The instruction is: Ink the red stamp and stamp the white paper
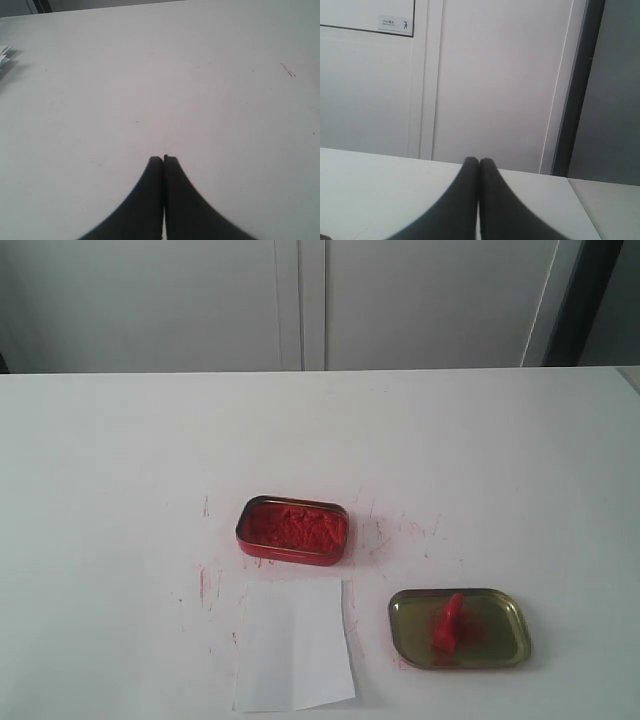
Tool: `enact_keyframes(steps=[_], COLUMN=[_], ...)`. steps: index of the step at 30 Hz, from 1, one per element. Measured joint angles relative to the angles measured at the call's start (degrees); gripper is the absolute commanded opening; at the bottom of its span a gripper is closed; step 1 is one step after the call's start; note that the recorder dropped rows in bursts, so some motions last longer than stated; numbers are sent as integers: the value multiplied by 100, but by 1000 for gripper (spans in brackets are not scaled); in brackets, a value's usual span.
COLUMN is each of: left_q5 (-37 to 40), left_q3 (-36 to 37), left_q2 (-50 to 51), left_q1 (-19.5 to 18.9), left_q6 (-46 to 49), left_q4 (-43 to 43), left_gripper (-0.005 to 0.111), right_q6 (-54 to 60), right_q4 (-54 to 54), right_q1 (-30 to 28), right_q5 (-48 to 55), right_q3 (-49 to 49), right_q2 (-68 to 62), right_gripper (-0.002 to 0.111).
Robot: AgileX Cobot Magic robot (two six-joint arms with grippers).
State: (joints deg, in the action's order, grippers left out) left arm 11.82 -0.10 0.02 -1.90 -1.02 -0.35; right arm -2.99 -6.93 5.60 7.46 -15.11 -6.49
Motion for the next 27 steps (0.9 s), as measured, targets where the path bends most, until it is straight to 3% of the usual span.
enact_keyframes(steps=[15,27], left_q5=[0,0], left_q3=[0,0], left_q2=[0,0], left_q1=[0,0], left_q6=[0,0], left_q4=[0,0], left_gripper=[0,0], right_q6=[-234,-561], right_q4=[0,0], right_q1=[0,0], right_q5=[282,1392], right_q3=[-23,-702], right_q2=[-63,-877], right_gripper=[0,0])
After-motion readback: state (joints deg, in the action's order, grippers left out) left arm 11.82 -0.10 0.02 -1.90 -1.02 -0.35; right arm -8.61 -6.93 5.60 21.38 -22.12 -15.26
